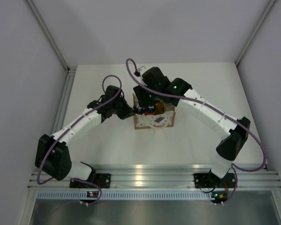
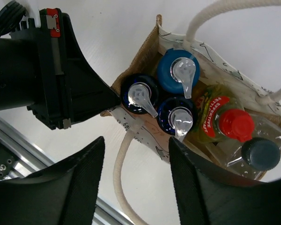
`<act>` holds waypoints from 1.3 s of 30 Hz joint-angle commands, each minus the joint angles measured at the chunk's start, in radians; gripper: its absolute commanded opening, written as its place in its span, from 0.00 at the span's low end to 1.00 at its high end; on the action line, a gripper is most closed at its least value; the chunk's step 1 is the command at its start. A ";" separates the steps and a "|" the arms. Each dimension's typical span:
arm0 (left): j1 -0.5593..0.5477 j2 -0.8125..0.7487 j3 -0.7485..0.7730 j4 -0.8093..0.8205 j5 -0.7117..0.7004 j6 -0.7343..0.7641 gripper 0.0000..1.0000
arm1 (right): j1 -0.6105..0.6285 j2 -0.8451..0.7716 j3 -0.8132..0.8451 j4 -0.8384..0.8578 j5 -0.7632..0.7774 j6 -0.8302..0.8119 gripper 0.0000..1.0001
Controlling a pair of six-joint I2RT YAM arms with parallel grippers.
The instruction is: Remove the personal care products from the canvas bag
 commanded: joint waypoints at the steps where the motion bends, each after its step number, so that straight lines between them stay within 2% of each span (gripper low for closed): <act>1: -0.005 0.007 -0.038 0.031 -0.012 -0.004 0.00 | 0.027 0.046 0.070 0.069 0.005 -0.053 0.52; 3: -0.005 0.007 -0.044 0.031 -0.013 -0.004 0.00 | 0.026 0.081 0.078 0.079 0.006 -0.067 0.47; 10: -0.005 0.005 -0.043 0.032 -0.015 -0.001 0.00 | 0.027 0.163 0.104 0.086 -0.009 -0.139 0.40; 19: -0.007 0.011 -0.047 0.029 -0.004 -0.001 0.00 | 0.023 0.226 0.149 0.086 0.021 -0.177 0.38; 22: -0.005 0.013 -0.047 0.029 -0.001 -0.001 0.00 | 0.018 0.233 0.152 0.086 0.018 -0.180 0.34; 39: -0.007 0.016 -0.044 0.029 -0.010 -0.009 0.00 | 0.015 0.222 0.087 0.088 0.003 -0.173 0.34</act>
